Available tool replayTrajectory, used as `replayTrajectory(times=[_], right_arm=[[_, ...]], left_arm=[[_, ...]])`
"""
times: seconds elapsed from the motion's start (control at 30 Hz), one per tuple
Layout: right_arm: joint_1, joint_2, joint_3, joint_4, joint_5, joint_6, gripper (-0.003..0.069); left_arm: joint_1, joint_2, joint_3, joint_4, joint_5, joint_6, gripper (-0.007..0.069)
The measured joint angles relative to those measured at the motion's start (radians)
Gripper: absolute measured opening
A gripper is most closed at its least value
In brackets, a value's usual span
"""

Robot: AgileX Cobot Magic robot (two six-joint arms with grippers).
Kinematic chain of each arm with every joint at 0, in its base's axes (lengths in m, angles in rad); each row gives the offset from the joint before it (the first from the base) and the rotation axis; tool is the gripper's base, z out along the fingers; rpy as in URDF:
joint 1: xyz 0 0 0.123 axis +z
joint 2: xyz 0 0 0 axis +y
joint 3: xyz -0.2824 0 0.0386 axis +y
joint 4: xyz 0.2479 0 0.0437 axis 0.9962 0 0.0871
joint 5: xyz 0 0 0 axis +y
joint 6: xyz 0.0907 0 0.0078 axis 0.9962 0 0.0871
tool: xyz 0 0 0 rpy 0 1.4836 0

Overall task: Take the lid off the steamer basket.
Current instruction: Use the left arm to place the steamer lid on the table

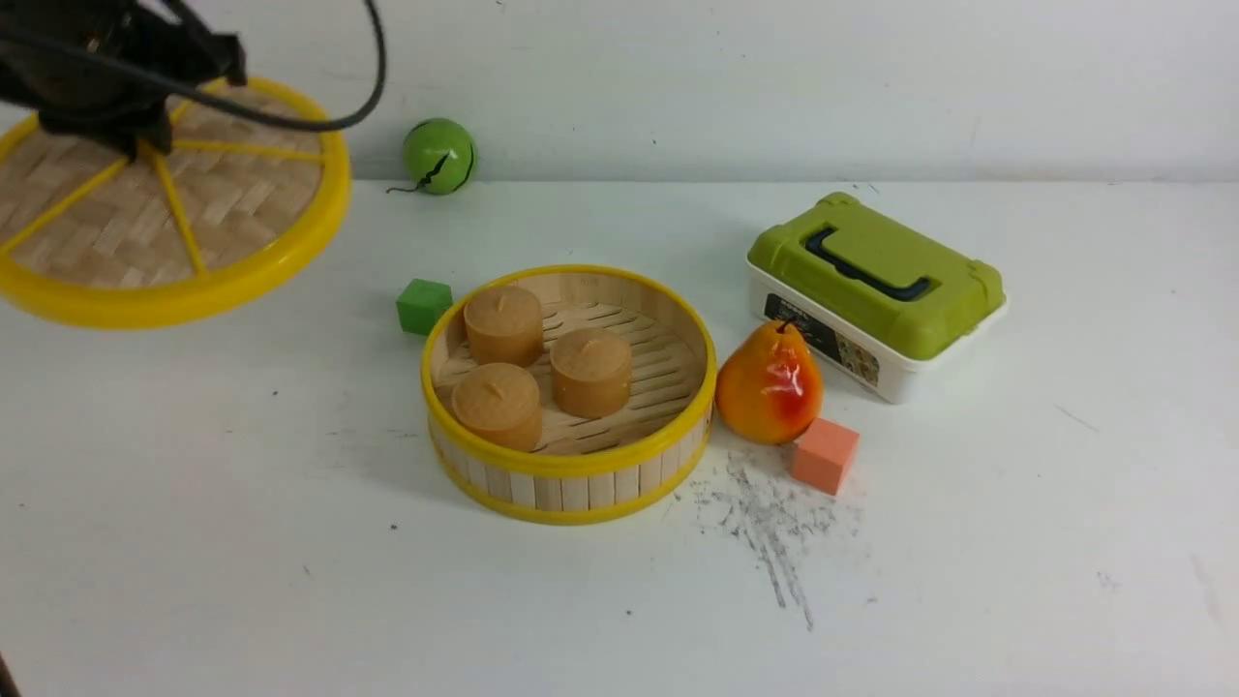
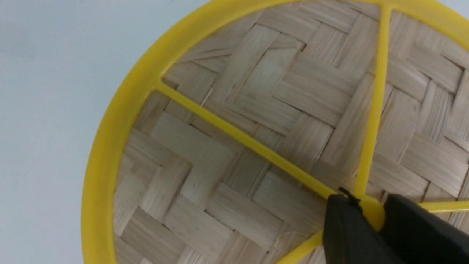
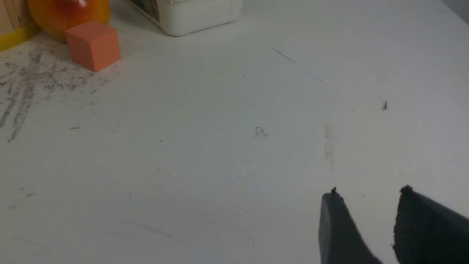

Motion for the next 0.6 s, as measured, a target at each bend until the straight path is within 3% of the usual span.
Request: replayTrajectory(times=[0.27,0.6], right_arm=[[0.0,0.0,0.0,0.0,0.0,0.0,0.024],[0.0,0.0,0.0,0.0,0.0,0.0,0.024]], left_arm=[[0.029,0.098,0.198,-0.036,-0.204,-0.017,0.0099],[0.029,0.258,0.199,-0.11,-0.248,-0.03,0.0108]])
